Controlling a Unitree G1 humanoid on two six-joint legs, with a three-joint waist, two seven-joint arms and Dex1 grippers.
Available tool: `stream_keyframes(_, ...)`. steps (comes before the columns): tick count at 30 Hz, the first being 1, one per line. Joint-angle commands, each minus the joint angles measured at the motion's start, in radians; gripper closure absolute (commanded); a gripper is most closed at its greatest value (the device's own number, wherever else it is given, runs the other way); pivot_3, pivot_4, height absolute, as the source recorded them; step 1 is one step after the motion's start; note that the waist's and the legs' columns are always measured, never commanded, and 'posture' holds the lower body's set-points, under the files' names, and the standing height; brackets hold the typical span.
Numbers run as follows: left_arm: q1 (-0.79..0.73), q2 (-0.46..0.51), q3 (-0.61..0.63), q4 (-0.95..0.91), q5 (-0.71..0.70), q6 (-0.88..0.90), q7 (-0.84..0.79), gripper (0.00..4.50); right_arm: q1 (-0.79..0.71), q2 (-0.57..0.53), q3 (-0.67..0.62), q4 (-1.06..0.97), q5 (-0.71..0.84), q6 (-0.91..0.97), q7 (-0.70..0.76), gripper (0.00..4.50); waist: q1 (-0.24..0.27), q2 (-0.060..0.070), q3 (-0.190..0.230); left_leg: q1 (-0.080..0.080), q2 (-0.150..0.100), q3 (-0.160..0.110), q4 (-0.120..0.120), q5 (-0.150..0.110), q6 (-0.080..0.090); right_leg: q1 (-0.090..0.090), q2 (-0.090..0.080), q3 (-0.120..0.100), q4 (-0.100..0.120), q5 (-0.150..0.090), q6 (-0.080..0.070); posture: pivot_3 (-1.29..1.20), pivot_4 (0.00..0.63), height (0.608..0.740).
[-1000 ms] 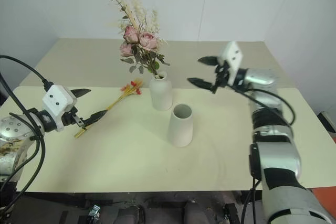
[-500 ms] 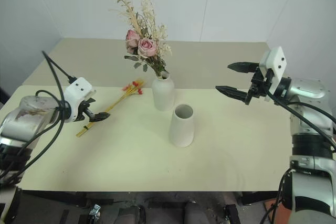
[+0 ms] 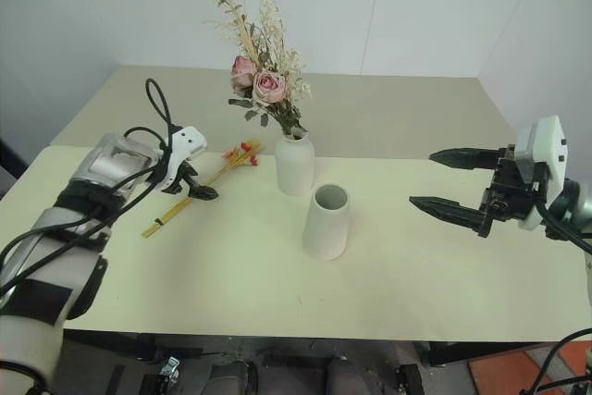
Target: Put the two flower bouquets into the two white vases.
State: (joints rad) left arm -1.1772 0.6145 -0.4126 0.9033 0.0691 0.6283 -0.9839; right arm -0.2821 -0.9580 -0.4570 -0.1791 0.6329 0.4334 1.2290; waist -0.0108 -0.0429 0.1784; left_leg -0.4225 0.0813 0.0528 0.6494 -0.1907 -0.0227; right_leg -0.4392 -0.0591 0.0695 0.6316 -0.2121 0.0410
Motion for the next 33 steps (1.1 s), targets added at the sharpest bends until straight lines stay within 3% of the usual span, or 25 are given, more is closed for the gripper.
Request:
stream_keyframes(1,-0.052,-0.032,-0.004,0.141,0.059,-0.109,-0.006,0.38,0.049,-0.014,-0.079,-0.069,0.036,0.017,-0.030,0.00,-0.002,0.000,0.000,0.000,0.000,0.000,0.000,0.000,0.000,0.000,0.000,0.000,0.000,0.000,0.000,0.00,0.150,0.740)
stream_keyframes(5,-0.085,-0.069,0.009,0.250,0.101,-0.161,0.026,1.47,0.107,-0.012,-0.124,-0.113,0.054,0.033,-0.067,0.00,-0.001,0.000,0.000,0.000,-0.001,-0.001,0.000,0.000,0.000,0.000,0.000,0.000,0.001,0.000,0.000,0.00,0.150,0.740)
stream_keyframes(14,-0.097,-0.078,0.050,0.320,0.137,-0.218,0.059,4.49,0.223,-0.007,-0.233,-0.152,0.102,0.058,-0.079,0.00,-0.006,0.000,-0.001,0.001,-0.001,-0.002,0.001,0.000,0.000,0.002,0.000,0.000,0.001,0.000,0.001,0.00,0.150,0.740)
stream_keyframes(19,-0.115,-0.030,0.306,0.285,-0.034,-0.330,0.156,4.49,0.254,0.006,-0.247,-0.165,0.101,0.041,-0.107,0.00,-0.007,-0.001,-0.001,0.000,-0.001,-0.003,0.001,0.000,0.000,0.001,0.000,0.000,0.001,-0.004,0.007,0.00,0.150,0.740)
stream_keyframes(24,-0.089,0.007,0.583,0.175,-0.246,-0.466,0.179,4.49,0.279,0.027,-0.278,-0.186,0.113,0.023,-0.117,0.00,-0.002,-0.001,0.000,-0.001,-0.001,-0.004,0.001,0.000,0.000,0.000,0.000,-0.001,0.001,-0.001,0.003,0.00,0.150,0.740)
stream_keyframes(29,-0.013,0.018,0.729,-0.135,-0.451,-0.334,0.062,4.49,0.323,0.038,-0.329,-0.221,0.153,0.025,-0.086,0.00,0.004,-0.001,-0.001,-0.001,-0.001,-0.003,0.002,0.000,0.000,0.001,-0.001,-0.001,0.001,-0.001,0.003,0.00,0.150,0.740)
stream_keyframes(33,0.061,-0.015,0.835,-0.410,-0.718,-0.214,-0.116,4.49,0.366,0.042,-0.370,-0.230,0.167,0.001,-0.036,0.00,0.002,0.000,-0.001,0.000,-0.001,-0.003,0.002,0.000,0.000,0.002,-0.001,-0.001,0.002,-0.001,0.003,0.00,0.150,0.740)
